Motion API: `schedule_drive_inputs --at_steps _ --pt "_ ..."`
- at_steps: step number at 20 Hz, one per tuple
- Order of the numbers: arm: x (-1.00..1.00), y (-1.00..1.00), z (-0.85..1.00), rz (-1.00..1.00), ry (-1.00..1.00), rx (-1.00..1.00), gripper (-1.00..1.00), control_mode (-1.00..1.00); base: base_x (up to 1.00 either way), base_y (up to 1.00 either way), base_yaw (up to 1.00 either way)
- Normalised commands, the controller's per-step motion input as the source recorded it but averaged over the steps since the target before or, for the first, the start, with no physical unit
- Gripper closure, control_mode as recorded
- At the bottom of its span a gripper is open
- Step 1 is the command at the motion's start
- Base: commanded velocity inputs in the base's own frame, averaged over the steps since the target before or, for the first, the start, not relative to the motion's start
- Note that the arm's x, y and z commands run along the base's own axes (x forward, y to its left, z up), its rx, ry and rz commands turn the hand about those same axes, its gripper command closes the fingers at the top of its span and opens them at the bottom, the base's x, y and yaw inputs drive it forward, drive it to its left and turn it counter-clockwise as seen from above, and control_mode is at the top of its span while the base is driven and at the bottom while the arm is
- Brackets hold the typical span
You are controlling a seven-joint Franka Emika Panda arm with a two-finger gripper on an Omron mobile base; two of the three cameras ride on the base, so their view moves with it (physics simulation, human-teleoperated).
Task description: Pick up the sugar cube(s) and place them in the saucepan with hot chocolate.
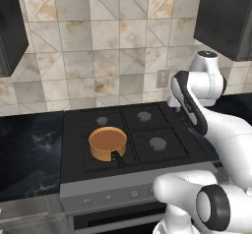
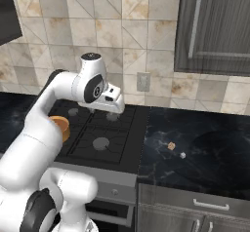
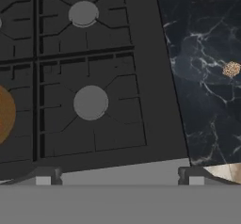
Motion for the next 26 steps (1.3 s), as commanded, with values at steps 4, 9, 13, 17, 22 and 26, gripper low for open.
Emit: schedule_drive_inputs --at_steps 4,9,13,17,22,26 --pt "0.0 -1.0 -0.38 -0.01 0.0 0.08 -1.0 -1.0 0.0 0.0 0.0" --pt "0.0 -1.0 -0.27 0.0 0.0 0.07 -1.0 -1.0 0.0 0.0 0.0" --pt "0.0 -1.0 -0.28 0.0 0.03 0.03 -1.0 -1.0 0.0 0.0 0.0" --pt "0.0 -0.99 -0.26 0.0 0.09 0.0 -1.0 -1.0 0.0 0.0 0.0" --pt "0.08 -0.73 -0.23 0.0 0.16 0.0 -1.0 -1.0 0.0 0.0 0.0" --pt "0.24 -0.23 -0.34 0.0 0.23 0.0 -1.0 -1.0 0.0 0.0 0.0"
